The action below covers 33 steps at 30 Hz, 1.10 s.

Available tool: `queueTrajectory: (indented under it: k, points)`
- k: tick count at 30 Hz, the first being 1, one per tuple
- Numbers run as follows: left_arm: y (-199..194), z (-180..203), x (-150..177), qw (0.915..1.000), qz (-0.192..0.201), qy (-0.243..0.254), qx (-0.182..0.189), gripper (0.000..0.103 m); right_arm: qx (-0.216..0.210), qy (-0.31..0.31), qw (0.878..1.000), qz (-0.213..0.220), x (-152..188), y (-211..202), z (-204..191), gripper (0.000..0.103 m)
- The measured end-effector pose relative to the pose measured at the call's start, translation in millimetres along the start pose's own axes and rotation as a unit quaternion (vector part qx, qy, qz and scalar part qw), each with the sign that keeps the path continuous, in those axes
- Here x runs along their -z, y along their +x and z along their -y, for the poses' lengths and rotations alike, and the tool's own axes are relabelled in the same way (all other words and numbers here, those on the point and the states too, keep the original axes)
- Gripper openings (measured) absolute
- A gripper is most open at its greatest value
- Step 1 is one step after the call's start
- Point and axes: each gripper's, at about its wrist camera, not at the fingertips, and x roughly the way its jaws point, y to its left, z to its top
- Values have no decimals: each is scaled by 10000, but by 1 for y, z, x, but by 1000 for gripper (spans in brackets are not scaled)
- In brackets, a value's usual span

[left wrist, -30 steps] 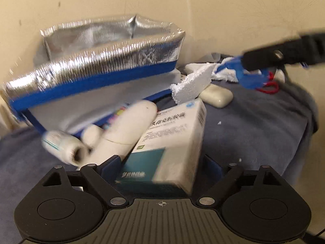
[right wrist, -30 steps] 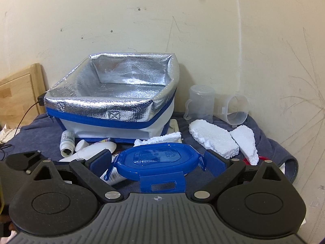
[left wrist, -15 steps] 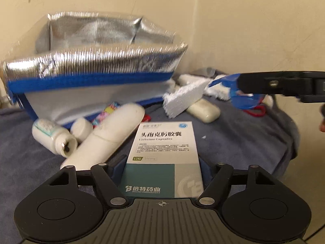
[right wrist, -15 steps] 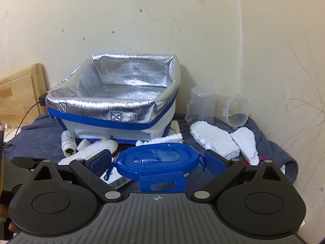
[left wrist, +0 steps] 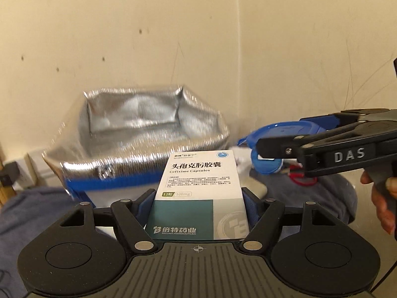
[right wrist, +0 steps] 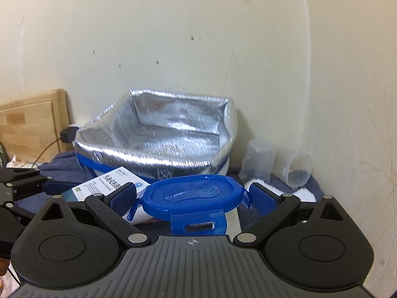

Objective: Organize rigid objects
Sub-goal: 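Carry the medicine box and blue lid over the silver-lined bag with both tools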

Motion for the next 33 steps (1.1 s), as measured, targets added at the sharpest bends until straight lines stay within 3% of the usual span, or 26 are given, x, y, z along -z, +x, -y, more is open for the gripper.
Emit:
queueTrajectory:
  k: [13, 33]
  points:
    - [-19, -30, -40, 9990, 395, -124, -179, 71, -30, -169, 9995, 273, -44, 2, -11, 97]
    - [32, -74, -75, 9974, 413, -405, -440, 72, -87, -277, 9991, 294, -82, 54, -20, 97]
